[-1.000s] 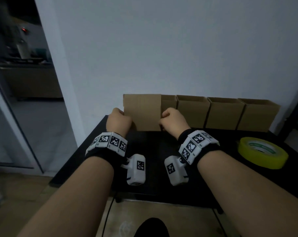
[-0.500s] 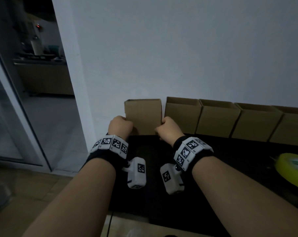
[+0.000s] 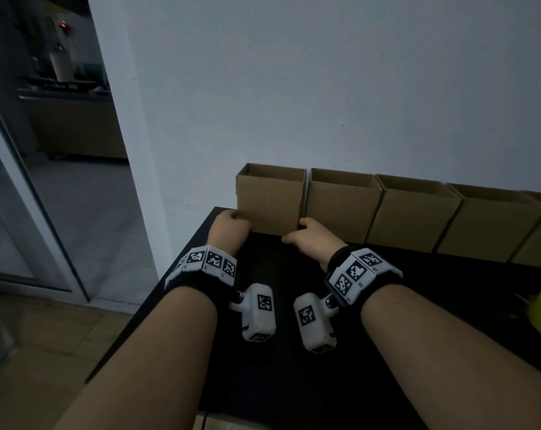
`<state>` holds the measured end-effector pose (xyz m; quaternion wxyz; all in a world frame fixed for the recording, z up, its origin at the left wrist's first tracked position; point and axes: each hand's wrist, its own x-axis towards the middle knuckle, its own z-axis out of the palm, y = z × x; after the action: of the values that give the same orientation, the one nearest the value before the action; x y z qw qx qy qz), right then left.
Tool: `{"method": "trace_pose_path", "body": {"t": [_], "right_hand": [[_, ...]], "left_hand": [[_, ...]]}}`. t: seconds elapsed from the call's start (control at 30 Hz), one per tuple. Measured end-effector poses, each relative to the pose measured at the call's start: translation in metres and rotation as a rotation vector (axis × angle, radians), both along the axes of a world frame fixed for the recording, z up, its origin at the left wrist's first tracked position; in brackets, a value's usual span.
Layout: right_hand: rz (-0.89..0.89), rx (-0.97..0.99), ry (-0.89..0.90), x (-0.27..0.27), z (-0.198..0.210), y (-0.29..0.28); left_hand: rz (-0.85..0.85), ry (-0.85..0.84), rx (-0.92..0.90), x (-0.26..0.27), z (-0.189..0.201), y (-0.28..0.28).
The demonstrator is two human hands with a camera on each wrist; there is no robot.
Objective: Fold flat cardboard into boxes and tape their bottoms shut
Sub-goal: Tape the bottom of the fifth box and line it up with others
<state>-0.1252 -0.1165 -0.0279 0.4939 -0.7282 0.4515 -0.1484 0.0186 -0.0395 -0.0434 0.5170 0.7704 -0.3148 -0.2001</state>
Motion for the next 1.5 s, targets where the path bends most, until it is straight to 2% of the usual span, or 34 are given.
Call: {"method": "trace_pose_path", "body": {"t": [0.47,0.83,1.13,1.5], "right_hand": [[-0.065,0.072,-0.051,0.003,-0.003,-0.010],[-0.071,-0.073,-0.070,-0.033,0.020,-0.004],[-0.140,-0.212,-0.103,-0.115,0.050,0.001],[-0.360,-0.308,-0.069,-0.268,0.063,-0.009]], "left_hand": [[-0.037,0.002,0.052,-0.001,0.001,-0.014],[-0.005,-0.173,0.098,-0.031,0.034,-0.008],[-0.132,-0.272,0.094,-0.113,0.064,-0.008],[-0.376,-0.375,0.102,-0.255,0.071,-0.041]]}}
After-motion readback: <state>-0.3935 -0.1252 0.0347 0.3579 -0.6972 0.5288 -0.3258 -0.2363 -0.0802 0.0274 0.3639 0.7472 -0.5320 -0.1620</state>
